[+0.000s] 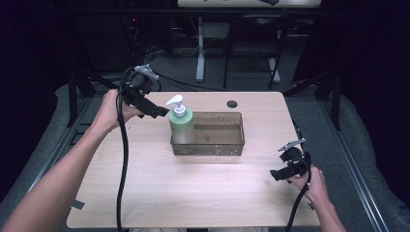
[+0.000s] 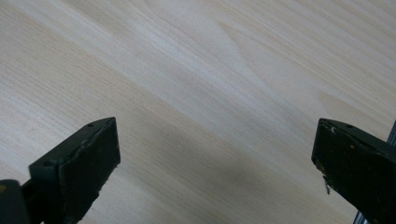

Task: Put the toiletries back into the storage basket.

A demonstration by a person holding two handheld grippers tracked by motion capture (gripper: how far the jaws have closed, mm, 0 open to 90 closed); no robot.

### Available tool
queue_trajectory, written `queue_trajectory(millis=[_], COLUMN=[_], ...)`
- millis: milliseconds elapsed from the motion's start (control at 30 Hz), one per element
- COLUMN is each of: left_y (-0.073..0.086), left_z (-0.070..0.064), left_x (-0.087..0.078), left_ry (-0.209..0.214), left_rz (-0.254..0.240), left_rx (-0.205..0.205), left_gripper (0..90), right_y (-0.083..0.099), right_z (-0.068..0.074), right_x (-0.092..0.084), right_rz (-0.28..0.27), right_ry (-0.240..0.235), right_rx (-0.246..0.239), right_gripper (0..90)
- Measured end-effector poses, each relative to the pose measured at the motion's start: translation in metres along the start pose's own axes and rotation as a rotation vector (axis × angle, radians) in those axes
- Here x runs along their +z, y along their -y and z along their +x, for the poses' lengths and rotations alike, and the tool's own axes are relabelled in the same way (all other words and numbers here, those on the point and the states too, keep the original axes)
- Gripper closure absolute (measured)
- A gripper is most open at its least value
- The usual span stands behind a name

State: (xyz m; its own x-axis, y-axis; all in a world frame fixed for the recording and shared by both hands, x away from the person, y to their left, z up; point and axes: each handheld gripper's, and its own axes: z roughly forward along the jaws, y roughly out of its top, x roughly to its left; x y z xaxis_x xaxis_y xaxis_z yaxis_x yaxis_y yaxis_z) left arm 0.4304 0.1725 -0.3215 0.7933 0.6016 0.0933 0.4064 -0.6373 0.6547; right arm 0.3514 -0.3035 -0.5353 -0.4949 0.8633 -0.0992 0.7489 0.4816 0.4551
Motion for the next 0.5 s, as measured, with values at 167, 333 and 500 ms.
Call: queue_trajectory(millis=[167,333,500], left_y=[0.031,0.065,0.098], left_z=[-0.002,-0.005,-0.011], left_x=[0.001,0.007,0.019], left_ry=[-0.004,-0.016,-0.041], left_rz=[-0.03,-0.069,-0.074], left_rx=[-0.037,-0.091,-0.122], left_gripper=[0.0,0.0,0.0], right_y=[0.0,0.0,0.0], right_z=[0.0,0.0,0.0], right_x=[0.0,0.0,0.0], right_rz=[-0.003,-0.003,-0.003], right_ry=[0.002,0.003,0.01], right_rx=[-0.001,-0.001,-0.003], right_gripper=[0.3,0.3,0.4])
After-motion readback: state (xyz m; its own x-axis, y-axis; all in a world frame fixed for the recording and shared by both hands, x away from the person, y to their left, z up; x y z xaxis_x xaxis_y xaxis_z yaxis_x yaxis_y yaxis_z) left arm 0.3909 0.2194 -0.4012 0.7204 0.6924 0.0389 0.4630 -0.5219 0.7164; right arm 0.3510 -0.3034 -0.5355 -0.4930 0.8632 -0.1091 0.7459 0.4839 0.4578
